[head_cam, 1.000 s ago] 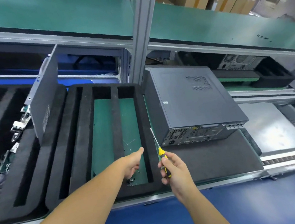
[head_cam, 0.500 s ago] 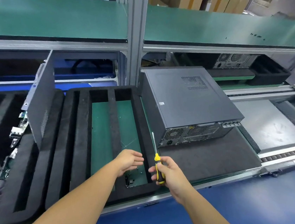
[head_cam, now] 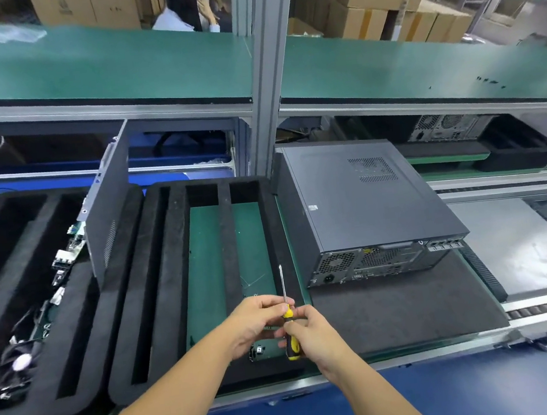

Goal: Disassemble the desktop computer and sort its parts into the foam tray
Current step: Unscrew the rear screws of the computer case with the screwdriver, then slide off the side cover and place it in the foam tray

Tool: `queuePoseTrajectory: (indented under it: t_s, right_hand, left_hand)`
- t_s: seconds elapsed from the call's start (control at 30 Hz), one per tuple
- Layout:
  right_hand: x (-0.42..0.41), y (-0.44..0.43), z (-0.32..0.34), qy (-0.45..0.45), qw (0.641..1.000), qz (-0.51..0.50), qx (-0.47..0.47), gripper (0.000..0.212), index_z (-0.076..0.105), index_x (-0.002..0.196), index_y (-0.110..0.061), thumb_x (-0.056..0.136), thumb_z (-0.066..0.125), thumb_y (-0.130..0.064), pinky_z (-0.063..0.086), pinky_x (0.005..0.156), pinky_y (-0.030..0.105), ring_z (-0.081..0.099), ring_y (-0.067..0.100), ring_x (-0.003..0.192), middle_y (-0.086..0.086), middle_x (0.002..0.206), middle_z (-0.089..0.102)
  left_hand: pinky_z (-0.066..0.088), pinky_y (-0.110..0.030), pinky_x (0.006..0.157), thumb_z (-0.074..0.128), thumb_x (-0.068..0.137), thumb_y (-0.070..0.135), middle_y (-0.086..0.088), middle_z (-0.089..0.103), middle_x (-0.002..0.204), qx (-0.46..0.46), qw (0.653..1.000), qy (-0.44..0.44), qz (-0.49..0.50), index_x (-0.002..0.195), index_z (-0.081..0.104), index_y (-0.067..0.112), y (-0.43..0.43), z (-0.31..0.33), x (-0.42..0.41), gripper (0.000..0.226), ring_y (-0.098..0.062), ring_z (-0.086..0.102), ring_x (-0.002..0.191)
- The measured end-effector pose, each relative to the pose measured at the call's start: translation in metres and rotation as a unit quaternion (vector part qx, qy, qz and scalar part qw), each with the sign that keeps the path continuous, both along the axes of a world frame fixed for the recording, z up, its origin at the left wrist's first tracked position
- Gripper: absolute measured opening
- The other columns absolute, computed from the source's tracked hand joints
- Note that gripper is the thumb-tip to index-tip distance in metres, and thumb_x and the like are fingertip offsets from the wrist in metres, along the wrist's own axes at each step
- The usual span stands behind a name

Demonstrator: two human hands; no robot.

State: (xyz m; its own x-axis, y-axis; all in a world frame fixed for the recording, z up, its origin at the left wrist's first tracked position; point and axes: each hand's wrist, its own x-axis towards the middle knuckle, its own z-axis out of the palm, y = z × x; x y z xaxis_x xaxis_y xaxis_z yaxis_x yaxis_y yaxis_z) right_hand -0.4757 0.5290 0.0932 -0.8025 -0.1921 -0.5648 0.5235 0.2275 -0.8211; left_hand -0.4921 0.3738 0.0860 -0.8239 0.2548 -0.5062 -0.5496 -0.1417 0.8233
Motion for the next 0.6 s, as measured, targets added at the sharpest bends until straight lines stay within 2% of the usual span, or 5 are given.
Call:
queuePoseTrajectory:
  t_s: [0.13, 0.27, 0.4, 0.53, 0.6]
  right_hand:
    - [-0.004, 0.003, -0.006, 0.007, 0.998, 0.014, 0.061, 0.011, 0.056, 0.107, -0.016, 0.096, 0.054, -0.017, 0.055, 0.08, 0.033, 0.071, 0.015, 0.083, 0.002, 0.094, 0.076]
    - [-0.013, 0.02, -0.004, 0.019, 0.991, 0.028, 0.126, 0.01, 0.056, 0.105, -0.02, 0.095, 0.056, -0.021, 0.047, 0.063, 0.02, 0.06, 0.01, 0.08, 0.001, 0.099, 0.067]
    - [-0.025, 0.061, -0.003, -0.005, 0.988, 0.062, 0.144, 0.015, 0.052, 0.109, -0.018, 0.094, 0.054, -0.018, 0.049, 0.079, 0.029, 0.056, 0.015, 0.088, 0.004, 0.109, 0.061]
    - [-0.039, 0.108, 0.001, -0.053, 0.987, 0.073, 0.131, 0.013, 0.056, 0.107, -0.01, 0.095, 0.049, -0.009, 0.046, 0.063, 0.025, 0.055, 0.015, 0.073, 0.007, 0.099, 0.065]
    - [-0.046, 0.126, 0.003, -0.065, 0.988, 0.079, 0.119, 0.013, 0.056, 0.102, -0.01, 0.094, 0.047, -0.005, 0.044, 0.059, 0.023, 0.053, 0.016, 0.069, 0.006, 0.092, 0.064]
  left_hand:
    - [0.06, -0.035, 0.081, 0.063, 0.095, 0.008, -0.01, 0.075, 0.094, -0.024, 0.998, -0.02, 0.059, 0.106, 0.072, 0.006, 0.01, -0.005, -0.001, 0.015, -0.019, 0.07, 0.081]
    - [0.061, -0.039, 0.082, 0.068, 0.093, 0.016, -0.007, 0.073, 0.09, -0.081, 0.99, -0.036, 0.11, 0.101, 0.072, 0.008, 0.032, -0.008, -0.015, 0.012, -0.015, 0.071, 0.078]
    - [0.062, -0.041, 0.073, 0.069, 0.092, 0.018, -0.006, 0.071, 0.088, -0.157, 0.978, -0.059, 0.124, 0.096, 0.071, 0.009, 0.057, -0.022, -0.036, 0.01, -0.015, 0.067, 0.074]
    - [0.061, -0.034, 0.067, 0.074, 0.087, 0.02, -0.008, 0.071, 0.085, -0.289, 0.945, -0.059, 0.14, 0.097, 0.067, 0.01, 0.08, -0.041, -0.054, 0.016, -0.018, 0.065, 0.07]
    - [0.06, -0.035, 0.071, 0.076, 0.085, 0.023, -0.006, 0.07, 0.088, -0.338, 0.929, -0.044, 0.143, 0.098, 0.063, 0.013, 0.088, -0.047, -0.061, 0.021, -0.021, 0.066, 0.078]
